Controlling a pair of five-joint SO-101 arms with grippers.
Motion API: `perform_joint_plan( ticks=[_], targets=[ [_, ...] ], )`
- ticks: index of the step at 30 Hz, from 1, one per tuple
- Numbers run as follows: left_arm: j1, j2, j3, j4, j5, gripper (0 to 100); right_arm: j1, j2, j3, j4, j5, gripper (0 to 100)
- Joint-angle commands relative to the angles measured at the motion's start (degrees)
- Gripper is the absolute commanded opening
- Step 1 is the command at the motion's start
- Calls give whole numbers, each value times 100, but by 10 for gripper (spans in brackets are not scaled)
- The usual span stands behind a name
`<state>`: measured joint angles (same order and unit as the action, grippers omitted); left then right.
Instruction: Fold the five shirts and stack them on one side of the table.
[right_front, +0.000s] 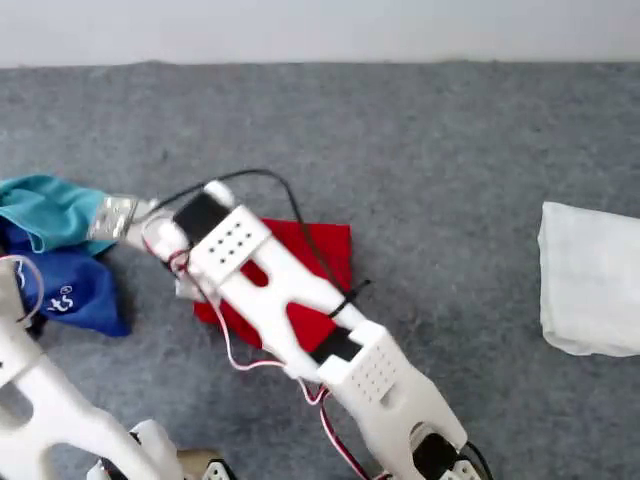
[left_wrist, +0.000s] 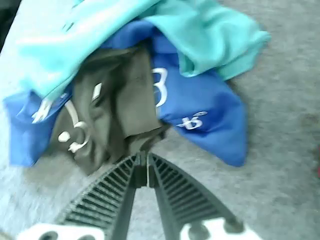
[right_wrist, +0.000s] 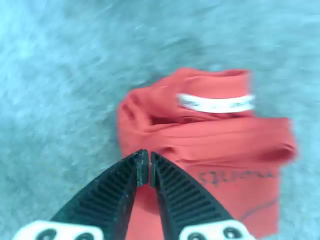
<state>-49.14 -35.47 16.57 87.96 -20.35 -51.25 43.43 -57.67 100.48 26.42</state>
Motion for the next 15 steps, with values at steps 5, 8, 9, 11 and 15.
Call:
perform_joint_plan(
  ticks=[5,8,9,11,15],
  targets=[
    [-563,-132,-22,35,18,14,1490,-523,70,242,-123,9],
    [-554,-176,163,0,18,14,1771,-497,624,224,70,9],
    [-554,-176,233,0,18,14,1780,-453,782,224,141,9],
    [-563,-176,365,-9,18,14,1719,-303,967,224,167,9],
    [-563,-176,523,0,35,14,998,119,976,207,167,9]
  ],
)
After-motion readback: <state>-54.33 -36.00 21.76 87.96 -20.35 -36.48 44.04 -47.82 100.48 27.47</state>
